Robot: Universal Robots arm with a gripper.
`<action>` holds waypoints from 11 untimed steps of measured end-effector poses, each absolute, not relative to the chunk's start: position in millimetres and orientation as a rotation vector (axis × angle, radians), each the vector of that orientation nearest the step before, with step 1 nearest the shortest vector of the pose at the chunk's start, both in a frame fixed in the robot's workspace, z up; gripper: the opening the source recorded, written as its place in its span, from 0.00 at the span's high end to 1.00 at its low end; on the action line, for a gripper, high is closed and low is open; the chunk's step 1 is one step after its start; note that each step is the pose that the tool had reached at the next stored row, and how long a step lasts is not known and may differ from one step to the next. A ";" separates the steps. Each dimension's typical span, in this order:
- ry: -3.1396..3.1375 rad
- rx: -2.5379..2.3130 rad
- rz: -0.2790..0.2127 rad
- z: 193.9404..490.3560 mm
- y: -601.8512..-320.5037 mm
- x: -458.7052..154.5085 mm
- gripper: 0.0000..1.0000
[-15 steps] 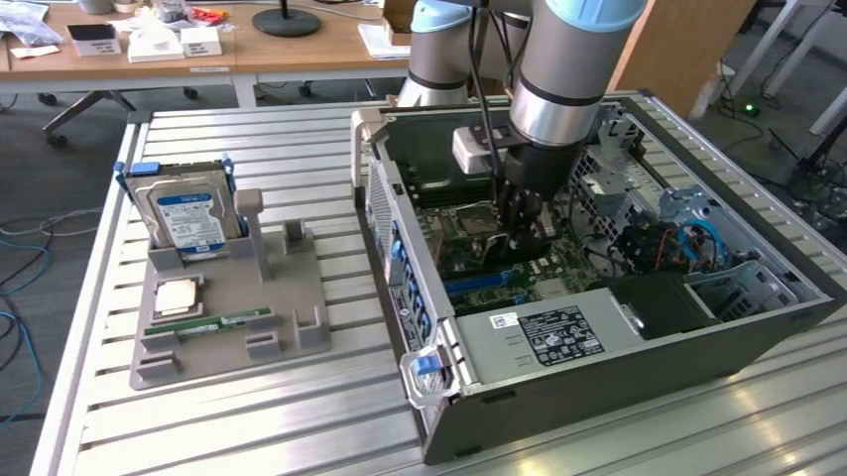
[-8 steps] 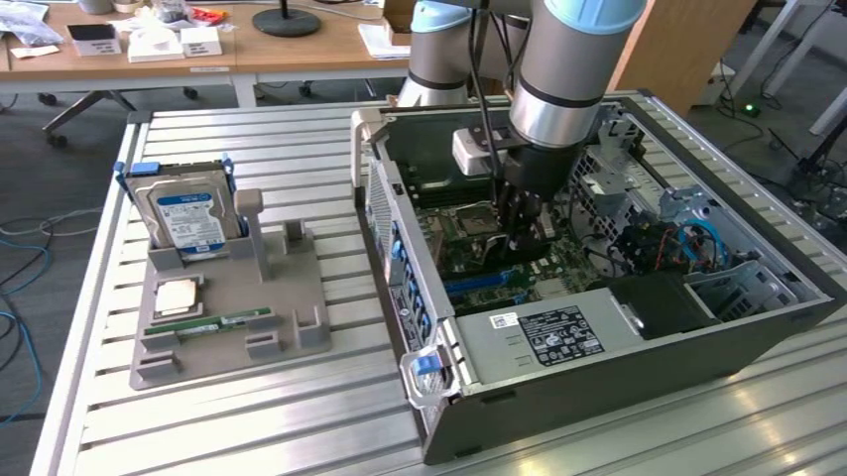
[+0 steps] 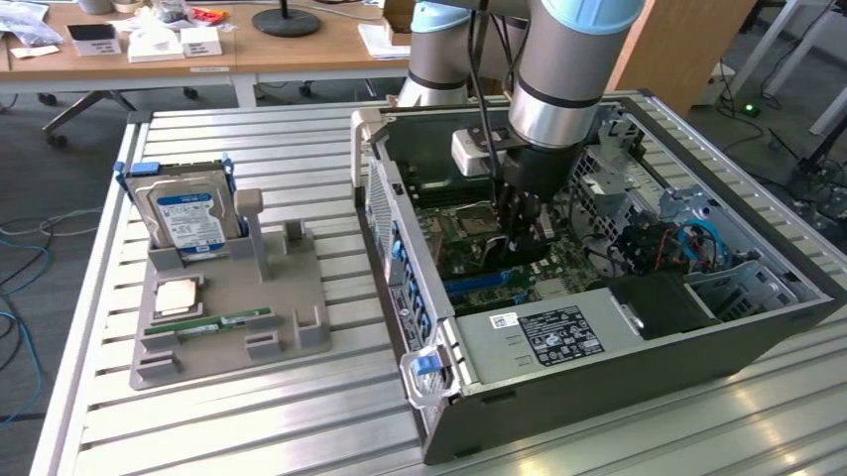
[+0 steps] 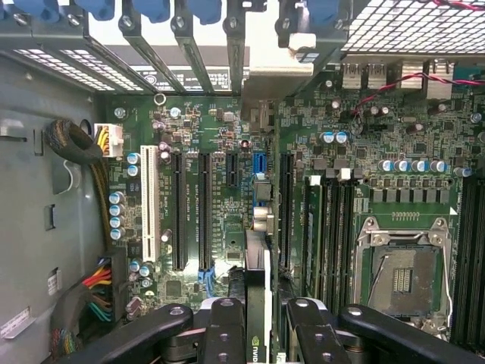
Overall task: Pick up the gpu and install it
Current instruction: 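Insert the gpu into the slot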
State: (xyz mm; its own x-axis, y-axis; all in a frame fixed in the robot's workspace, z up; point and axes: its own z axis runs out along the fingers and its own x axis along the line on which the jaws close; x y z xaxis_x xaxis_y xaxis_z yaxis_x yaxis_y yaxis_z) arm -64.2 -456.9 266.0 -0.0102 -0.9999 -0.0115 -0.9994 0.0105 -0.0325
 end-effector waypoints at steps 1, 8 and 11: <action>2.211 -2.188 -0.023 266.0 -456.8 -64.1 0.74; 2.211 -2.188 -0.023 265.9 -456.8 -65.8 0.74; 2.210 -2.187 -0.023 265.9 -456.8 -66.9 0.74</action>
State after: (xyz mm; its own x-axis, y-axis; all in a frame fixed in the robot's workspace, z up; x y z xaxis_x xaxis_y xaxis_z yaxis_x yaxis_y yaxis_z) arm -66.9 -456.8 265.9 -0.0103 -0.9999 -0.0125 -0.9994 0.0107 -0.0328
